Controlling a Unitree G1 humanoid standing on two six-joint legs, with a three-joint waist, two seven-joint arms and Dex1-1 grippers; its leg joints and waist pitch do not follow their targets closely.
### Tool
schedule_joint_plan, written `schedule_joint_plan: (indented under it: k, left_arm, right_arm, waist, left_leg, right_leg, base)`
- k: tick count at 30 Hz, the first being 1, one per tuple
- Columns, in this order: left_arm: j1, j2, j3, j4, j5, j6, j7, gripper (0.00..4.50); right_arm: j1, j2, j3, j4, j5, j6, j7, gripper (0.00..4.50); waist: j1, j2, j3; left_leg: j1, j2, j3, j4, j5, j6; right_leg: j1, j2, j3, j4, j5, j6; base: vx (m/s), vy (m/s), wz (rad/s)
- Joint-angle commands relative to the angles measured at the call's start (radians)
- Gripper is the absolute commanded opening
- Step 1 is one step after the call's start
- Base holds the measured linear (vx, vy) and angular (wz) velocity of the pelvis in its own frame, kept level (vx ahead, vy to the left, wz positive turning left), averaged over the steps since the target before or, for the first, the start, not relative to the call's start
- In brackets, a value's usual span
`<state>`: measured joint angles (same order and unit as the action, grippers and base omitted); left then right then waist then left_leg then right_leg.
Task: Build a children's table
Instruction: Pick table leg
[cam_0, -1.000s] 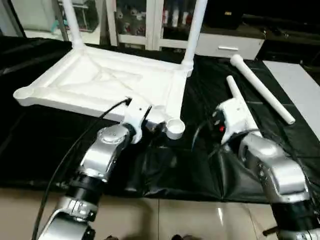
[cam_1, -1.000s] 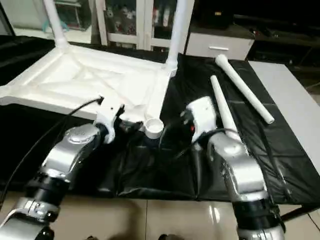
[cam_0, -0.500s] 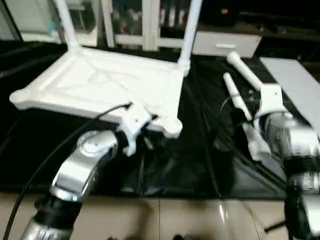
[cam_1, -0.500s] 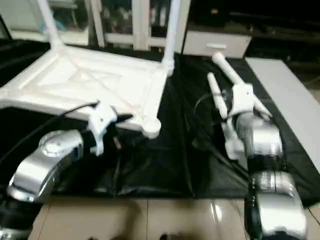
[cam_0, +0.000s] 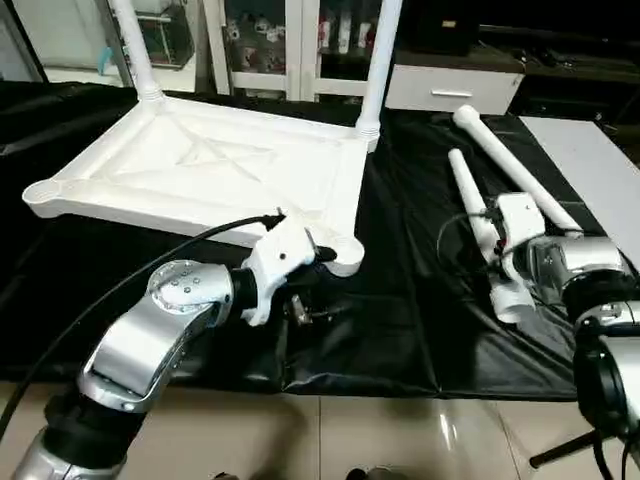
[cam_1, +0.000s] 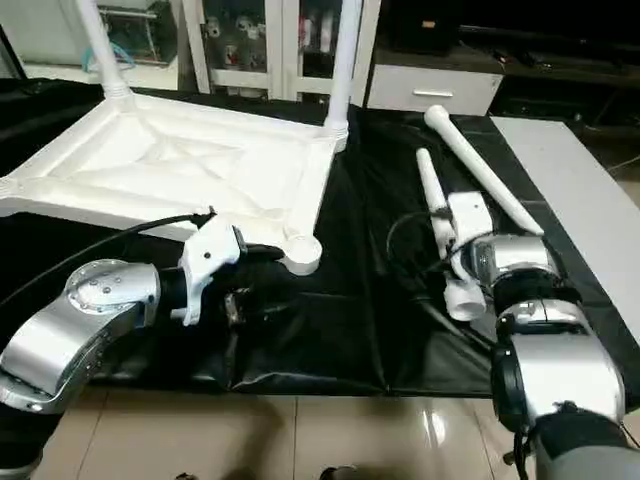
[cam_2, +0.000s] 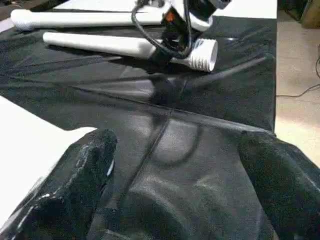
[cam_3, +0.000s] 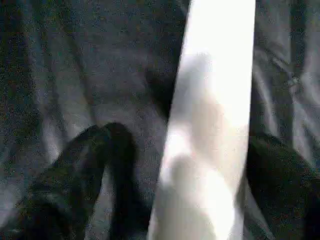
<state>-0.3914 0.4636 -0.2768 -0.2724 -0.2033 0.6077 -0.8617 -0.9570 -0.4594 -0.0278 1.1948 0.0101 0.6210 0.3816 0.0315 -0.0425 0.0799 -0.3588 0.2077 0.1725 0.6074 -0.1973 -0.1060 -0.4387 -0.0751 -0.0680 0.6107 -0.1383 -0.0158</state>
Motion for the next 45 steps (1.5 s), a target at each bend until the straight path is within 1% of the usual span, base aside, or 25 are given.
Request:
schedule_joint_plan:
  k: [1, 10, 17, 18, 21, 22, 23, 24, 25, 26, 27, 28, 29, 32, 33, 35, 36, 37, 38, 40, 41, 42, 43, 44, 45]
  left_arm:
    - [-0.009, 0.008, -0.01, -0.024, -0.009, 0.012, 0.001, 4.5]
    - [-0.021, 0.011, -0.007, -0.023, 0.004, 0.016, 0.013, 4.5]
    - [-0.024, 0.008, 0.0, -0.019, 0.011, 0.008, 0.029, 4.5]
    - [-0.021, 0.005, 0.007, -0.019, 0.009, 0.005, 0.035, 4.5]
    - [-0.021, 0.003, 0.012, -0.016, 0.009, 0.003, 0.041, 4.5]
    - [-0.023, -0.002, 0.02, -0.01, 0.006, 0.002, 0.048, 4.5]
    - [-0.023, -0.005, 0.023, -0.008, 0.004, 0.001, 0.051, 4.5]
    - [-0.026, -0.011, 0.029, -0.002, 0.001, -0.001, 0.059, 4.5]
    - [-0.029, -0.015, 0.032, 0.004, 0.002, -0.004, 0.065, 4.5]
    - [-0.041, -0.031, 0.041, 0.023, 0.005, -0.018, 0.086, 4.5]
    - [-0.048, -0.041, 0.047, 0.034, 0.007, -0.028, 0.1, 4.5]
    - [-0.048, -0.041, 0.047, 0.034, 0.007, -0.028, 0.1, 4.5]
    - [-0.083, -0.089, 0.079, 0.077, 0.01, -0.056, 0.16, 4.5]
    - [-0.126, -0.145, 0.118, 0.125, 0.008, -0.073, 0.231, 4.5]
    - [-0.137, -0.154, 0.122, 0.136, 0.012, -0.074, 0.245, 4.5]
    - [-0.167, -0.183, 0.144, 0.156, 0.0, -0.072, 0.271, 4.5]
    - [-0.167, -0.183, 0.144, 0.156, 0.0, -0.072, 0.271, 4.5]
    - [-0.189, -0.209, 0.169, 0.162, -0.023, -0.065, 0.29, 4.5]
    - [-0.197, -0.219, 0.18, 0.164, -0.034, -0.06, 0.297, 4.5]
    - [-0.253, -0.288, 0.259, 0.176, -0.111, -0.017, 0.351, 4.5]
    - [-0.261, -0.297, 0.271, 0.178, -0.124, -0.006, 0.358, 4.5]
    - [-0.297, -0.335, 0.326, 0.184, -0.193, 0.065, 0.388, 4.5]
    - [-0.297, -0.335, 0.326, 0.184, -0.193, 0.065, 0.388, 4.5]
    - [-0.326, -0.358, 0.359, 0.194, -0.232, 0.11, 0.414, 4.5]
    - [-0.337, -0.367, 0.369, 0.197, -0.25, 0.129, 0.416, 4.5]
  right_arm:
    - [-0.02, -0.018, 0.015, 0.034, -0.017, 0.0, 0.017, 3.75]
    - [-0.035, -0.026, 0.005, 0.078, -0.028, -0.02, 0.018, 3.08]
    - [-0.04, -0.039, -0.058, 0.079, 0.024, -0.035, -0.02, 2.45]
    - [-0.032, -0.041, -0.077, 0.07, 0.04, -0.032, -0.018, 2.45]
    - [-0.021, -0.042, -0.105, 0.048, 0.064, -0.031, -0.029, 2.06]
    - [-0.008, -0.041, -0.131, 0.016, 0.084, -0.036, -0.042, 2.03]
    - [-0.003, -0.041, -0.14, 0.003, 0.091, -0.039, -0.048, 1.99]
    - [0.012, -0.037, -0.155, -0.036, 0.105, -0.059, -0.046, 1.87]
    - [0.022, -0.033, -0.167, -0.062, 0.117, -0.06, -0.041, 1.85]
    - [0.061, -0.017, -0.2, -0.154, 0.147, -0.092, -0.043, 1.85]
    - [0.104, 0.0, -0.227, -0.253, 0.177, -0.114, -0.034, 1.84]
    - [0.104, 0.0, -0.227, -0.253, 0.177, -0.114, -0.034, 1.84]
    - [0.175, 0.033, -0.254, -0.42, 0.229, -0.144, 0.002, 1.84]
    - [0.24, 0.063, -0.249, -0.571, 0.271, -0.128, 0.065, 1.83]
    - [0.256, 0.068, -0.24, -0.605, 0.273, -0.134, 0.071, 1.83]
    - [0.305, 0.089, -0.231, -0.736, 0.33, -0.141, 0.14, 1.83]
    - [0.305, 0.089, -0.231, -0.736, 0.33, -0.141, 0.14, 1.83]
    - [0.328, 0.104, -0.241, -0.802, 0.371, -0.151, 0.17, 1.83]
    - [0.332, 0.112, -0.25, -0.817, 0.383, -0.161, 0.169, 1.82]
    - [0.369, 0.175, -0.31, -0.963, 0.5, -0.169, 0.172, 1.82]
    - [0.375, 0.183, -0.315, -0.985, 0.517, -0.162, 0.171, 1.82]
    - [0.404, 0.219, -0.319, -1.092, 0.604, -0.098, 0.2, 1.82]
    - [0.404, 0.219, -0.319, -1.092, 0.604, -0.098, 0.2, 1.82]
    - [0.423, 0.228, -0.299, -1.139, 0.64, -0.062, 0.239, 1.82]
    - [0.436, 0.23, -0.29, -1.159, 0.656, -0.042, 0.257, 1.82]
  waist:
    - [-0.002, 0.004, -0.071]
    - [-0.001, 0.005, -0.07]
    - [0.0, 0.001, -0.074]
    - [0.001, 0.002, -0.076]
    - [0.001, 0.002, -0.078]
    - [0.003, 0.007, -0.08]
    - [0.003, 0.005, -0.081]
    - [0.006, 0.013, -0.084]
    - [0.006, 0.01, -0.084]
    - [0.007, 0.011, -0.084]
    - [0.011, 0.011, -0.085]
    - [0.012, 0.01, -0.087]
    - [0.012, 0.016, -0.091]
    - [0.016, 0.012, -0.092]
    - [0.015, 0.011, -0.093]
    - [0.019, 0.008, -0.093]
    - [0.019, 0.008, -0.091]
    - [0.022, 0.008, -0.095]
    - [0.024, 0.011, -0.094]
    - [0.024, 0.003, -0.096]
    - [0.031, 0.007, -0.096]
    - [0.033, 0.0, -0.096]
    - [0.037, 0.002, -0.096]
    - [0.034, 0.0, -0.094]
    - [0.037, 0.0, -0.094]
  left_leg:
    - [-0.004, 0.007, 0.007, -0.063, -0.218, 0.014]
    - [-0.004, 0.007, 0.007, -0.063, -0.228, 0.015]
    - [-0.005, 0.006, 0.008, -0.062, -0.219, 0.019]
    - [-0.004, 0.006, 0.008, -0.061, -0.215, 0.02]
    - [-0.007, 0.006, 0.008, -0.059, -0.202, 0.022]
    - [-0.006, 0.006, 0.008, -0.059, -0.197, 0.021]
    - [-0.006, 0.006, 0.009, -0.059, -0.186, 0.022]
    - [-0.006, 0.006, 0.008, -0.058, -0.173, 0.022]
    - [-0.007, 0.006, 0.009, -0.058, -0.169, 0.025]
    - [-0.008, 0.006, 0.009, -0.058, -0.167, 0.027]
    - [-0.009, 0.004, 0.01, -0.057, -0.156, 0.033]
    - [-0.008, 0.006, 0.009, -0.058, -0.15, 0.034]
    - [-0.008, 0.004, 0.008, -0.057, -0.136, 0.04]
    - [-0.007, 0.004, 0.009, -0.057, -0.133, 0.053]
    - [-0.009, 0.005, 0.006, -0.058, -0.141, 0.056]
    - [-0.005, 0.005, 0.009, -0.056, -0.15, 0.059]
    - [-0.009, 0.003, 0.009, -0.058, -0.151, 0.064]
    - [-0.008, 0.005, 0.006, -0.058, -0.14, 0.062]
    - [-0.007, 0.005, 0.009, -0.057, -0.138, 0.064]
    - [-0.009, 0.004, 0.01, -0.057, -0.131, 0.063]
    - [-0.006, 0.007, 0.008, -0.057, -0.127, 0.068]
    - [-0.008, 0.006, 0.009, -0.057, -0.12, 0.074]
    - [-0.005, 0.006, 0.009, -0.056, -0.118, 0.075]
    - [-0.01, 0.006, 0.006, -0.058, -0.12, 0.081]
    - [-0.005, 0.006, 0.008, -0.057, -0.122, 0.081]
  right_leg:
    - [0.064, -0.042, 0.034, -0.066, -0.314, -0.22]
    - [0.062, -0.042, 0.033, -0.069, -0.331, -0.216]
    - [0.065, -0.042, 0.033, -0.066, -0.322, -0.213]
    - [0.065, -0.041, 0.032, -0.065, -0.318, -0.212]
    - [0.066, -0.041, 0.032, -0.064, -0.305, -0.217]
    - [0.067, -0.042, 0.033, -0.063, -0.298, -0.218]
    - [0.067, -0.041, 0.033, -0.062, -0.28, -0.219]
    - [0.069, -0.041, 0.033, -0.058, -0.257, -0.224]
    - [0.068, -0.039, 0.033, -0.06, -0.246, -0.224]
    - [0.071, -0.039, 0.033, -0.058, -0.237, -0.226]
    - [0.073, -0.038, 0.035, -0.06, -0.22, -0.213]
    - [0.073, -0.04, 0.034, -0.059, -0.215, -0.21]
    - [0.074, -0.037, 0.033, -0.056, -0.199, -0.217]
    - [0.077, -0.036, 0.033, -0.062, -0.189, -0.213]
    - [0.078, -0.04, 0.032, -0.061, -0.216, -0.216]
    - [0.076, -0.041, 0.034, -0.066, -0.255, -0.199]
    - [0.077, -0.039, 0.034, -0.07, -0.269, -0.189]
    - [0.077, -0.042, 0.032, -0.066, -0.28, -0.185]
    - [0.075, -0.041, 0.034, -0.071, -0.28, -0.18]
    - [0.074, -0.041, 0.034, -0.069, -0.28, -0.184]
    - [0.072, -0.043, 0.034, -0.068, -0.27, -0.184]
    - [0.075, -0.041, 0.033, -0.066, -0.264, -0.181]
    - [0.072, -0.041, 0.034, -0.064, -0.261, -0.183]
    - [0.074, -0.04, 0.031, -0.066, -0.272, -0.18]
    - [0.07, -0.04, 0.031, -0.07, -0.283, -0.176]
  base:
    - [0.0, 0.0, 0.0]
    - [0.0, 0.0, 0.0]
    - [0.0, 0.0, 0.0]
    - [0.0, 0.0, 0.0]
    - [0.0, 0.0, 0.0]
    - [0.0, 0.0, 0.0]
    - [0.0, 0.0, 0.0]
    - [0.0, 0.0, 0.0]
    - [0.0, 0.0, 0.0]
    - [0.0, 0.0, 0.0]
    - [0.0, 0.0, 0.0]
    - [0.0, 0.0, 0.0]
    - [0.0, 0.0, 0.0]
    - [0.0, 0.0, 0.0]
    - [0.0, 0.0, 0.0]
    - [0.0, 0.0, 0.0]
    - [0.0, 0.0, 0.0]
    - [0.0, 0.0, 0.0]
    - [0.0, 0.0, 0.0]
    - [0.0, 0.0, 0.0]
    - [0.0, 0.0, 0.0]
    - [0.0, 0.0, 0.0]
    - [0.0, 0.0, 0.0]
    - [0.0, 0.0, 0.0]
    - [0.0, 0.0, 0.0]
